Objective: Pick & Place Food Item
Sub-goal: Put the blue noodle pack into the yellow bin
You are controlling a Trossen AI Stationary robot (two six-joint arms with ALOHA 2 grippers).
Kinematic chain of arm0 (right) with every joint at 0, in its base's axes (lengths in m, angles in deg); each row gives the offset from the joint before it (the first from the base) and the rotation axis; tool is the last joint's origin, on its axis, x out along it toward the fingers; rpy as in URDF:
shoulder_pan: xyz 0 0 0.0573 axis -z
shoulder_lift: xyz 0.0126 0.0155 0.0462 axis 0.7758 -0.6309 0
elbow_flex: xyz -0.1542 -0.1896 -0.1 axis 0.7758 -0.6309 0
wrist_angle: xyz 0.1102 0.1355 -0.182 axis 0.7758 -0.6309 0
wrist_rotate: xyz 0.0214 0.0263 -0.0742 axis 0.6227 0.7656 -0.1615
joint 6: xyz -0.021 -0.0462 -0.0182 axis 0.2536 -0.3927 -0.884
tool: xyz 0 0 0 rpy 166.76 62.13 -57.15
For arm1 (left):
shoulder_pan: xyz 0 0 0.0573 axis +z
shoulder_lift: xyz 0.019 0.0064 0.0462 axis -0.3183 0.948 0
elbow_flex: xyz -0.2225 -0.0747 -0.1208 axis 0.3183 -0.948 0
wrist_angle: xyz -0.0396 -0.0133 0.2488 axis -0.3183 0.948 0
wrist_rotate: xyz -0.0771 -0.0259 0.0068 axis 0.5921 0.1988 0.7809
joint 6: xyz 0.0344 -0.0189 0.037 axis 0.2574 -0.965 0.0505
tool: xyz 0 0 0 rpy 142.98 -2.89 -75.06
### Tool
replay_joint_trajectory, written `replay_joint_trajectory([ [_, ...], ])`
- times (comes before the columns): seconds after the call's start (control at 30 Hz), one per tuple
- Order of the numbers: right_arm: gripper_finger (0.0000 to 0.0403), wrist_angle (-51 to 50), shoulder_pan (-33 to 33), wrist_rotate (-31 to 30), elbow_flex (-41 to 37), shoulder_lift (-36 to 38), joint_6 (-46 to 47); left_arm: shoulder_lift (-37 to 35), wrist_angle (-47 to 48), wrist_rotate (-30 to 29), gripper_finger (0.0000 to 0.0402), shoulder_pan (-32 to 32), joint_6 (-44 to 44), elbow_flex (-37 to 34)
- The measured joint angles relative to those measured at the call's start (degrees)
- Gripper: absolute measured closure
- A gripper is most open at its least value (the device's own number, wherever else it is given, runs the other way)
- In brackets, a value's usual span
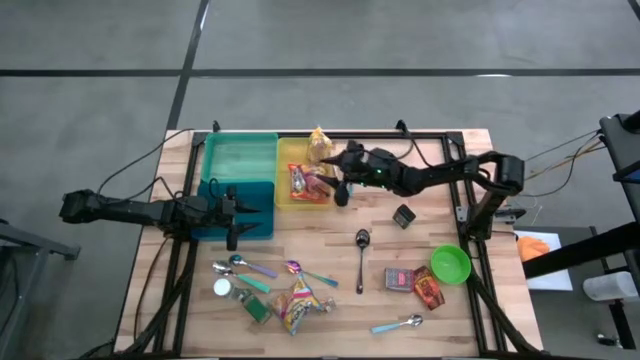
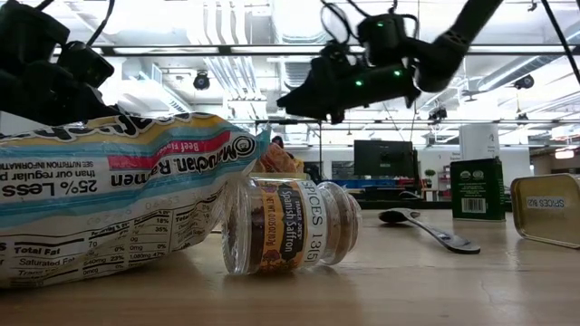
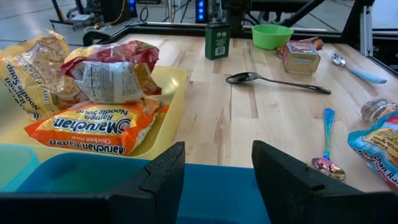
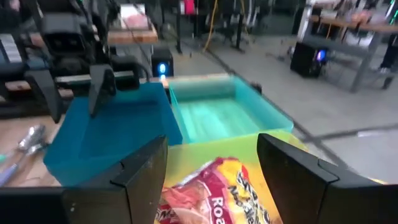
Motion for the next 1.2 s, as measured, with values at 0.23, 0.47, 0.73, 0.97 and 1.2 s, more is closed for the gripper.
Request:
replay_joint_trajectory([
  [0.23, 0.0156, 17.4, 0.0, 0.1, -10.3, 1.0, 2.8, 0.0, 0.0, 0.0, 0.0212, 0.0, 0.0, 0.0],
  [0.47, 0.0156, 19.8, 0.0, 0.1, -18.2, 5.8, 4.3, 0.0, 0.0, 0.0, 0.0212, 0.0, 0.0, 0.0],
  [0.73, 0.0156, 19.4, 0.0, 0.0, -26.5, 15.1, 4.5, 0.0, 0.0, 0.0, 0.0212, 0.0, 0.0, 0.0],
  [0.97, 0.0156, 19.4, 0.1, -2.2, -34.1, 24.7, 6.2, 0.0, 0.0, 0.0, 0.0212, 0.0, 0.0, 0.0],
  [1.2, 0.0156, 14.8, 0.1, -3.2, -37.6, 32.2, 6.6, 0.0, 0.0, 0.0, 0.0212, 0.0, 0.0, 0.0],
])
